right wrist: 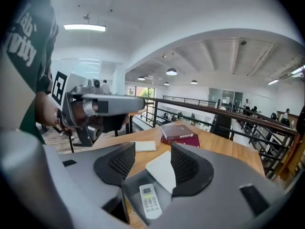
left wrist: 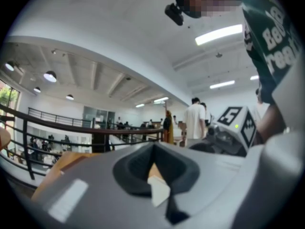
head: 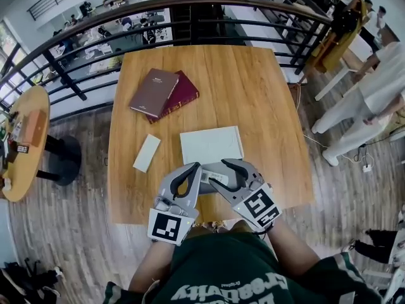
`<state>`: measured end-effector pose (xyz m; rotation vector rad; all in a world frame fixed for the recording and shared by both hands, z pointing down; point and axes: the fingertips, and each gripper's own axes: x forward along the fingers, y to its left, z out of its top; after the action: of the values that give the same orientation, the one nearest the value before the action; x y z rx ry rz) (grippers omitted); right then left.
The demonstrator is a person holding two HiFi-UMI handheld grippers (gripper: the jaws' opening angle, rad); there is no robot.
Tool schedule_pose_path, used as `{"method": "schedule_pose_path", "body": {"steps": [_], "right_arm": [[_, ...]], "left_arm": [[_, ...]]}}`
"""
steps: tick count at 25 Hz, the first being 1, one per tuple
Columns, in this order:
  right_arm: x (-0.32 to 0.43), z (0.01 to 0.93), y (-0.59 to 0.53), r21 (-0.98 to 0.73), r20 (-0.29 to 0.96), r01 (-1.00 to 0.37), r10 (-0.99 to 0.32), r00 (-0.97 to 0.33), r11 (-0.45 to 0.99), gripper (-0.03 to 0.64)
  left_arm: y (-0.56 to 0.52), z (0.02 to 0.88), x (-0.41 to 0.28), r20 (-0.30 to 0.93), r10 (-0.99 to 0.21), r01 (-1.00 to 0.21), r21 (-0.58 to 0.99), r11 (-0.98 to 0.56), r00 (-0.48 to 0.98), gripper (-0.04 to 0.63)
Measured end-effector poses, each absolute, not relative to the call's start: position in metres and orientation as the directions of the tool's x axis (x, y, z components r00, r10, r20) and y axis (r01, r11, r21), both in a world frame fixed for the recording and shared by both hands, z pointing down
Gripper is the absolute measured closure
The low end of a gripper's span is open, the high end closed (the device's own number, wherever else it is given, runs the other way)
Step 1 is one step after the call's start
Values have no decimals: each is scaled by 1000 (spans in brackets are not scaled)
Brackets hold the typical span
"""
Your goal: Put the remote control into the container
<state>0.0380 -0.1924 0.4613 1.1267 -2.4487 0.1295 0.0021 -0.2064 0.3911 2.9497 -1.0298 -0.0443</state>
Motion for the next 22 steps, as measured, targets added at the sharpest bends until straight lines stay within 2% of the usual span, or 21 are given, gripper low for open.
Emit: {"method": "schedule_pose_path", "body": {"steps": [5,13,18,22], "right_arm": [[50,418,-187,73,308,-774,-753,-582,629,371],[65,367,-177,70,143,-808,-807,-573,585,428],[66,344,-169,82,56,-818,-822,-567,569,488],[67,334,-164,68,15,-826,-828,-560,559,560]], "left_arm": [[-201,381,13,-17,-602,-601,33,-799,799,600],[-200,358,19,-21,-588,-588,-20,-809,809,600],[-197,348,20,-20,-592,-592,-53,-804,806,600],[-190,339,20,-36,-598,-599,-48,-799,801,600]]}}
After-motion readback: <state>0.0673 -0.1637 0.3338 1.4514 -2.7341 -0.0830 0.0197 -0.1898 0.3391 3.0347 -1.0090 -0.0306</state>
